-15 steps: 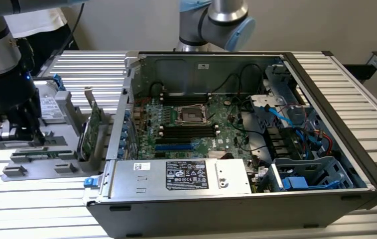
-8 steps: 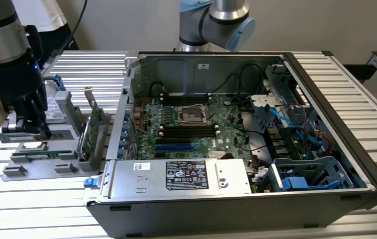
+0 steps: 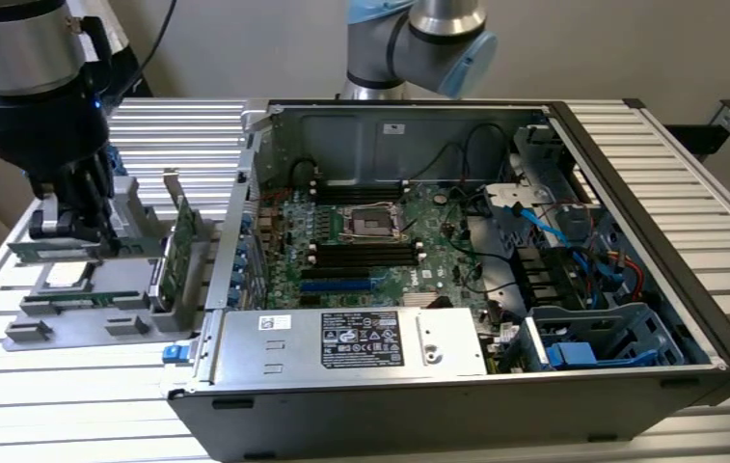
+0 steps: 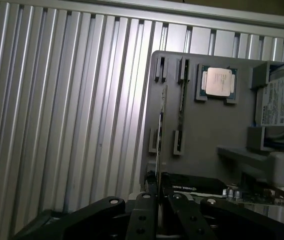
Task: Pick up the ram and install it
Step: 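Pick up the ram and move it above insertion slot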
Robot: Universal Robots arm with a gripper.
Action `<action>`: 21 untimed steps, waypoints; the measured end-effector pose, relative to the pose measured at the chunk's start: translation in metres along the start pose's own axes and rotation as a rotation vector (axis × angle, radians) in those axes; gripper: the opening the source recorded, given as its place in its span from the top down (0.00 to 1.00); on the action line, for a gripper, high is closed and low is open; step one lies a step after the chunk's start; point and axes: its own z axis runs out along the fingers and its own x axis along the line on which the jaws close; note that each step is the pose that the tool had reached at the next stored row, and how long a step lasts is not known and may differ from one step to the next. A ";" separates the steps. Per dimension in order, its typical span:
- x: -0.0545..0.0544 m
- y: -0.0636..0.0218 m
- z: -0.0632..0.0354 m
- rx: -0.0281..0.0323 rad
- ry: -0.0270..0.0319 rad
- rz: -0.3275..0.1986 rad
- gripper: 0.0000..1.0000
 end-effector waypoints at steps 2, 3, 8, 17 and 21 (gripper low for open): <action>0.001 -0.0070 -0.0059 -0.0001 -0.0003 0.000 0.87; 0.001 -0.0103 -0.0093 -0.0004 -0.0002 0.000 0.87; 0.002 -0.0188 -0.0230 -0.0003 -0.0003 0.000 0.87; 0.004 -0.0427 -0.0458 -0.0004 -0.0004 0.000 0.87; 0.005 -0.0572 -0.0542 -0.0002 -0.0018 0.000 0.87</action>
